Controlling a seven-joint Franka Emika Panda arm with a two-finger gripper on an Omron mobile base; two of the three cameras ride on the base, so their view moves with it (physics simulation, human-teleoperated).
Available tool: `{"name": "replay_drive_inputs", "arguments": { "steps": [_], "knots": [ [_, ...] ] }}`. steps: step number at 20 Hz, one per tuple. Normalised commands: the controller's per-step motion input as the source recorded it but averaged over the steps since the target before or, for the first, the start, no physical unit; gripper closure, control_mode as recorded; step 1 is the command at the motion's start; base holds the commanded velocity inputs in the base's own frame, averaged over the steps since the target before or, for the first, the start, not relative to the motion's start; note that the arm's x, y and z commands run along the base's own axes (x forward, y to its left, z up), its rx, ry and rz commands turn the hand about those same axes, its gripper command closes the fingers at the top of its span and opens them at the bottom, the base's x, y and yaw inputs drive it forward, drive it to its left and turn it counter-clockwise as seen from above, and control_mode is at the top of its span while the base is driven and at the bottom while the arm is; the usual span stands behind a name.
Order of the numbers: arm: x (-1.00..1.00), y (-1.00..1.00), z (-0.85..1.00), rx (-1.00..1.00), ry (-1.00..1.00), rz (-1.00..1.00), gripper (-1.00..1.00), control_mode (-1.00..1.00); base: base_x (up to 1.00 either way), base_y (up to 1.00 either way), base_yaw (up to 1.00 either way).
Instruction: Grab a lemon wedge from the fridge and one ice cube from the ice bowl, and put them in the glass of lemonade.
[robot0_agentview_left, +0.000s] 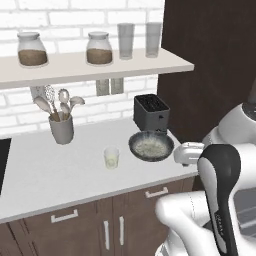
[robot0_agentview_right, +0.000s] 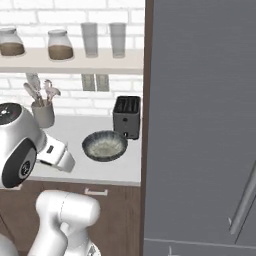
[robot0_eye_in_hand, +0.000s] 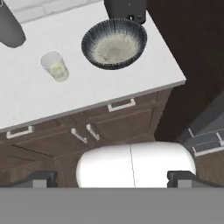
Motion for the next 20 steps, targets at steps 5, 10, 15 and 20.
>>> {"name": "replay_drive_inputs", "arguments": {
  "steps": [5,10,15,20],
  "knots": [
    [0.0,0.0,0.0,0.0,0.0,0.0,-1.0,1.0,-1.0,-0.46,-0.23],
    [0.0,0.0,0.0,0.0,0.0,0.0,-1.0,1.0,-0.48,-0.96,-0.06],
    [0.0,0.0,0.0,0.0,0.0,0.0,-1.0,1.0,0.27,-1.0,0.23],
    [0.0,0.0,0.0,0.0,0.0,0.0,-1.0,1.0,0.08,-1.0,0.16]
  ]
}}
